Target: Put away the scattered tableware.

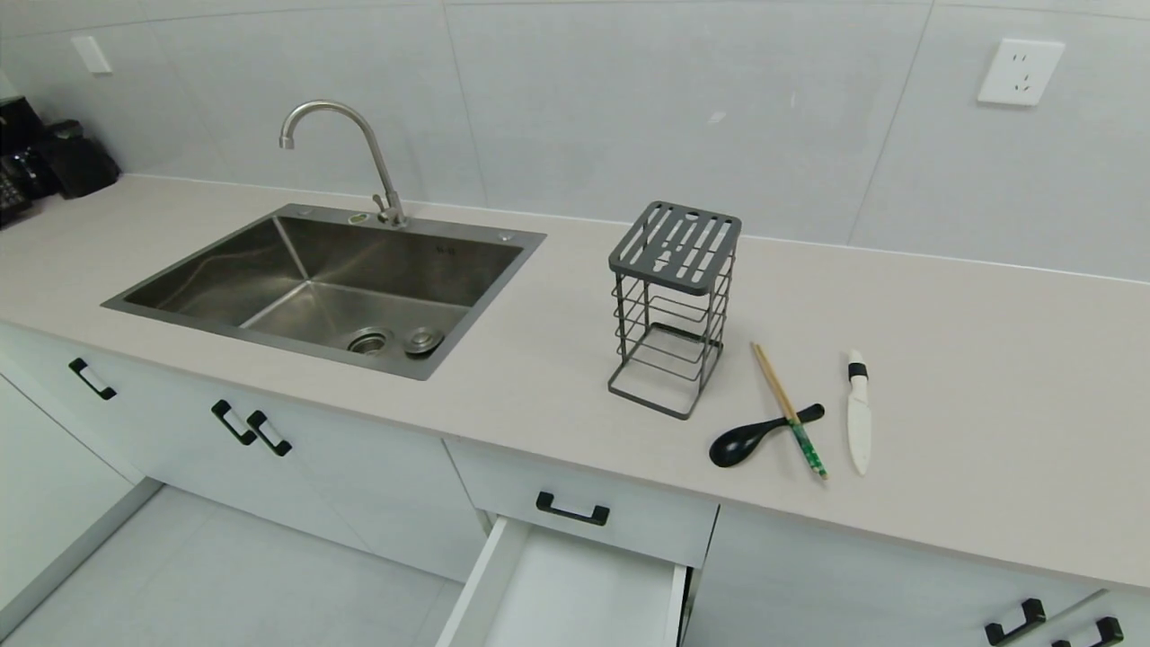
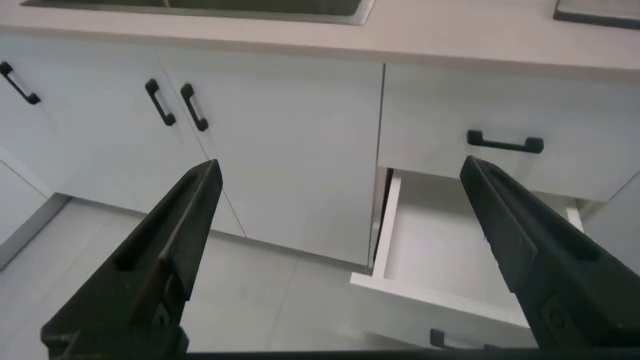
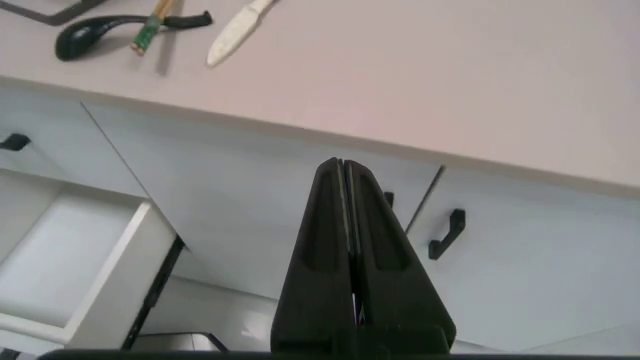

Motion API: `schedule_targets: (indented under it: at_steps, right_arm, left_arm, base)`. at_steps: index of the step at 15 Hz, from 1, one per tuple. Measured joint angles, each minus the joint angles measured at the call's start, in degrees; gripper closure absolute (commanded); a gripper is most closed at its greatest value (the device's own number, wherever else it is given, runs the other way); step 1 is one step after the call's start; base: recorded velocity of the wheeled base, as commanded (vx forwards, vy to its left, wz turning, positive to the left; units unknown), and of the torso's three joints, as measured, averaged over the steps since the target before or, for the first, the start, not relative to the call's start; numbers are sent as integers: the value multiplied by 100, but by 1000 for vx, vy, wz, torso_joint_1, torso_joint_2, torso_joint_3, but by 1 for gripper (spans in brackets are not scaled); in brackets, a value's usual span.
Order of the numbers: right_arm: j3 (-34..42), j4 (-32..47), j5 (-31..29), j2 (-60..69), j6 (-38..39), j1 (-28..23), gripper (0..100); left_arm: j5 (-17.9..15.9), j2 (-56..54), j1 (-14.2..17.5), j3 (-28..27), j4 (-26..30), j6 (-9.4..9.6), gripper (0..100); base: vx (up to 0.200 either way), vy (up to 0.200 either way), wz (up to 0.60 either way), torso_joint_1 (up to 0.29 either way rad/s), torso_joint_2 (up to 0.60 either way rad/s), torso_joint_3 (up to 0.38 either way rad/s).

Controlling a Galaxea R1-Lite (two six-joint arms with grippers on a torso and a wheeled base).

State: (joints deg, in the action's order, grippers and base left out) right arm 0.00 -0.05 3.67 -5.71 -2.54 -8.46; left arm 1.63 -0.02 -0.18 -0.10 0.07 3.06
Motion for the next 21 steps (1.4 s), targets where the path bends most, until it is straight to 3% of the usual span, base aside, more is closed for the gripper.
schedule_targets:
  at_steps: [3,4,8,11,13,16,17,21]
  right_arm:
    - [0,-2,-4,0,0,0,100]
    - [0,0,-6,0,0,-5,0]
    - [0,5,-28,0,84,-5,0]
    - [0,5,-34,0,101,-20,0]
    - [0,-44,-118,0,145,-27,0]
    - [0,-1334,-102,0,202,-30,0]
    - [0,-1601,134,0,194,-30,0]
    - [-333,-1409,1363,-171,224,91,0]
  left_arm:
    - [0,0,0,0,-2,-13,0]
    - [0,0,0,0,0,-16,0]
    - [-5,0,0,0,4,-11,0]
    - [-5,0,0,0,2,-464,0]
    - [9,0,0,-1,-2,-524,0]
    - [9,0,0,-9,-5,-527,0]
    - [11,0,0,-9,-5,-527,0]
    - [11,0,0,-9,-7,-524,0]
  base:
    - [0,0,0,287,-557,-273]
    - [0,0,0,222,-447,-222]
    - [0,0,0,50,-96,-46]
    - [0,0,0,0,0,0]
    - [0,0,0,0,0,0]
    - [0,0,0,0,0,0]
    - [0,0,0,0,0,0]
    - [0,0,0,0,0,0]
